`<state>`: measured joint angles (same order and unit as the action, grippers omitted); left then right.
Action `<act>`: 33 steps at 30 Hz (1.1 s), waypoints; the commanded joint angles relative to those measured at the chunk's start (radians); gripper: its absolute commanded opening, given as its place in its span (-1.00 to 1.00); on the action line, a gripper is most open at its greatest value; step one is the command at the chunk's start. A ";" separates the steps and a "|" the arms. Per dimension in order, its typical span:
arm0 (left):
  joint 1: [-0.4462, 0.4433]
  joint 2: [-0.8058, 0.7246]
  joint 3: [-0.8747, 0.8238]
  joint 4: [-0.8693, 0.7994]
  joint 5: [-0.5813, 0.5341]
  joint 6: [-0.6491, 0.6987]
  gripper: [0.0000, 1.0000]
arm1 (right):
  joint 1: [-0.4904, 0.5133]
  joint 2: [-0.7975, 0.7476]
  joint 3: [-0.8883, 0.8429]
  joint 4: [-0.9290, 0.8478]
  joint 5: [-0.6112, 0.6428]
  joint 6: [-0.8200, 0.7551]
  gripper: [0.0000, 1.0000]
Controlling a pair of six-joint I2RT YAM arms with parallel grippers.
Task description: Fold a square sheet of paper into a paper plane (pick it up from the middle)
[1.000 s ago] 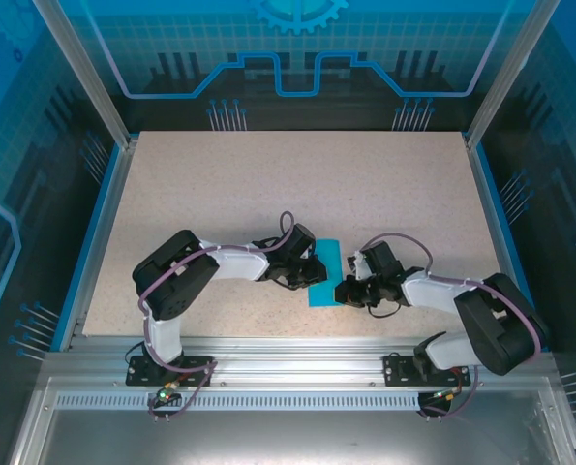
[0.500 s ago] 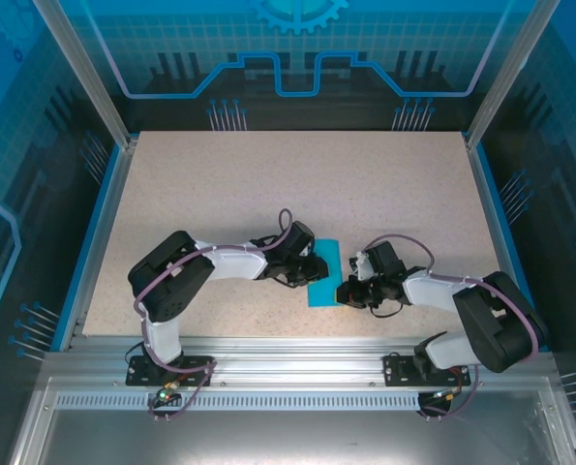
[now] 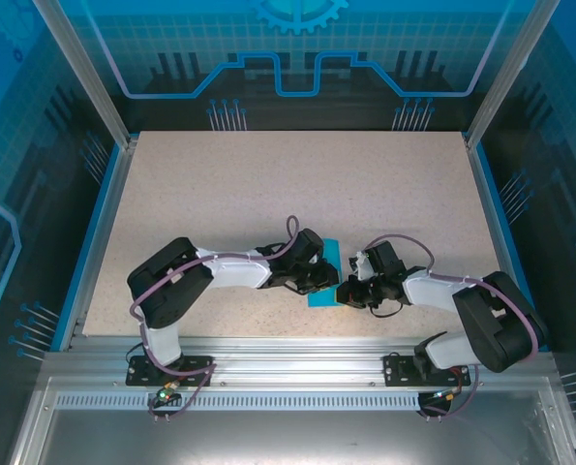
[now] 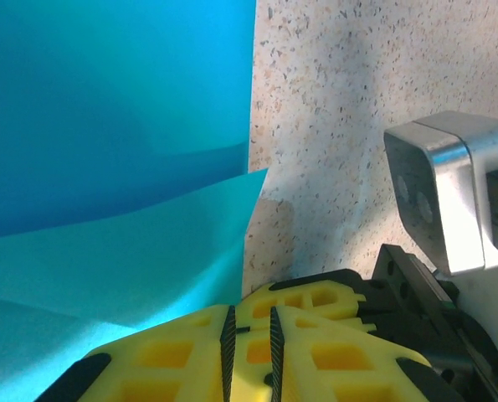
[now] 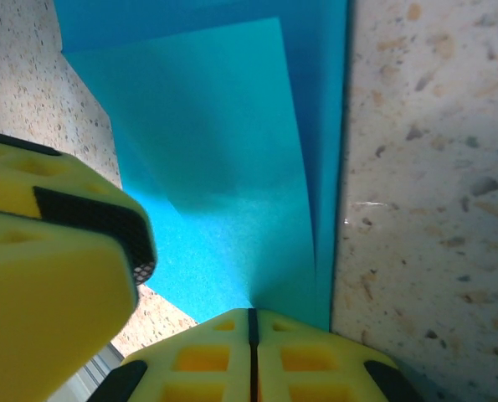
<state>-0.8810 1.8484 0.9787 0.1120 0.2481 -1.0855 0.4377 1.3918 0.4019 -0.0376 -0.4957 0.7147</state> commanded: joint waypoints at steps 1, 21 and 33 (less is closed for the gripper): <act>-0.010 0.032 -0.017 0.027 -0.001 -0.039 -0.55 | -0.004 0.018 -0.012 -0.110 0.062 0.009 -0.85; -0.009 0.035 -0.014 -0.189 -0.182 -0.061 -0.54 | -0.004 0.000 0.010 -0.186 0.115 -0.009 -0.86; 0.065 0.002 -0.010 -0.203 -0.215 0.000 -0.52 | -0.004 0.000 0.005 -0.184 0.117 -0.015 -0.87</act>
<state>-0.8604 1.8633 0.9794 0.0071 0.1234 -1.1236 0.4377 1.3800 0.4274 -0.1036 -0.4519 0.7139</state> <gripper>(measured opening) 0.238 0.069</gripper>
